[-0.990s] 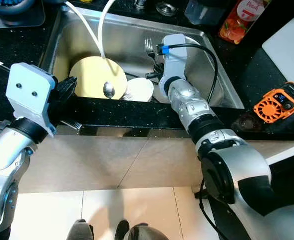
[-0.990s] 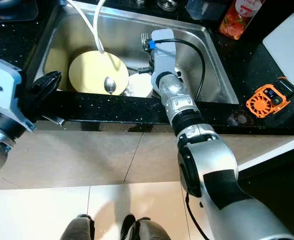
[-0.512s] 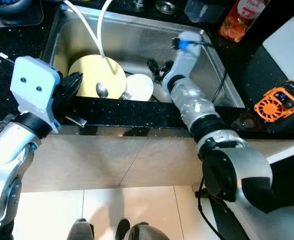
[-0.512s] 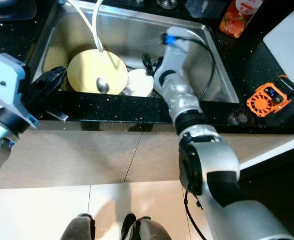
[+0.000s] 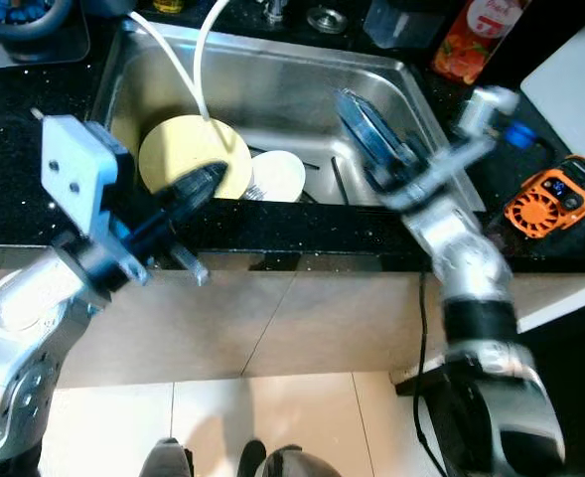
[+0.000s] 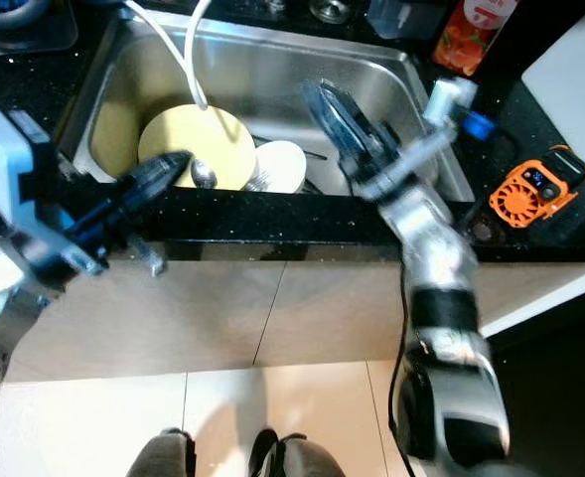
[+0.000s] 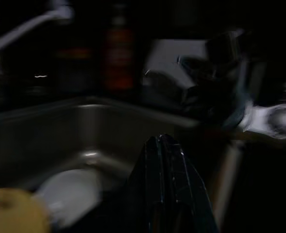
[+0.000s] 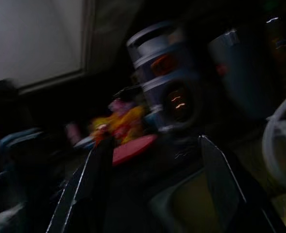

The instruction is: Kitchen organization

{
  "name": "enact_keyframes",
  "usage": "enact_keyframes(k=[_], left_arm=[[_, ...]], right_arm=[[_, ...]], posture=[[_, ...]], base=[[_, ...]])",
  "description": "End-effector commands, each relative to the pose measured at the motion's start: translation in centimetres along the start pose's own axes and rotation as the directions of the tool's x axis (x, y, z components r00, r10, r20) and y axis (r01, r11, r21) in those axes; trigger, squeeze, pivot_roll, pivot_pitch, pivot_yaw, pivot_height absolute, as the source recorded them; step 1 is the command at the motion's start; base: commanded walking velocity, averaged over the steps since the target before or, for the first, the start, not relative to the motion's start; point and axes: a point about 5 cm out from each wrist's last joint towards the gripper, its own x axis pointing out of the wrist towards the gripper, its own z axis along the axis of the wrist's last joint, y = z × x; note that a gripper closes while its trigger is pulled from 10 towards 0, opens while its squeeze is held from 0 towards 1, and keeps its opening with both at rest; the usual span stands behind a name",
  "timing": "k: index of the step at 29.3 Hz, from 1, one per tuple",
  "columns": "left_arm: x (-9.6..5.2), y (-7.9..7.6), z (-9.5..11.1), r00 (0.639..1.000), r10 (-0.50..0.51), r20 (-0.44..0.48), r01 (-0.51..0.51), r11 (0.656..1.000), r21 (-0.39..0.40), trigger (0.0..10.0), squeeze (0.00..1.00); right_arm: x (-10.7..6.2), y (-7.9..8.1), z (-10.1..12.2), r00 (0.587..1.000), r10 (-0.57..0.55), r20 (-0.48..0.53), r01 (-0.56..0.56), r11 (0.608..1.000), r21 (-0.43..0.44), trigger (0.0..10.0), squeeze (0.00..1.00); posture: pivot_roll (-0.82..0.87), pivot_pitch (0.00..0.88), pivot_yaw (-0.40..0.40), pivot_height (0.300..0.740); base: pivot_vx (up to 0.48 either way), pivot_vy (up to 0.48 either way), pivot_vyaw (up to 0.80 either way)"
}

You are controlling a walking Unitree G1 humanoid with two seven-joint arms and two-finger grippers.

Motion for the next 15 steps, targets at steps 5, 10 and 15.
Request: enact_keyframes(k=[5,10,15], left_arm=[[-1.4,-3.4,-1.6,0.958,-0.285,-0.027,0.276,0.944,-0.181,10.0,0.00],[-3.0,-4.4,-3.4,0.916,-0.392,-0.086,0.354,0.891,-0.284,10.0,0.00],[-3.3,-4.6,-3.7,0.906,-0.416,-0.073,0.373,0.870,-0.323,10.0,0.00]], right_arm=[[-2.5,2.1,-2.2,0.982,0.124,-0.144,-0.107,0.987,0.119,10.0,0.00],[-4.3,4.0,-3.9,0.954,0.219,-0.204,-0.162,0.952,0.261,10.0,0.00],[-5.0,5.5,-4.7,0.926,0.292,-0.241,-0.204,0.921,0.333,10.0,0.00]], posture=[[0.23,0.079,-0.136,0.740],[0.23,0.066,-0.127,0.740],[0.23,0.064,-0.124,0.740]], base=[[0.000,0.000,0.00],[0.000,0.000,0.00],[0.000,0.000,0.00]])
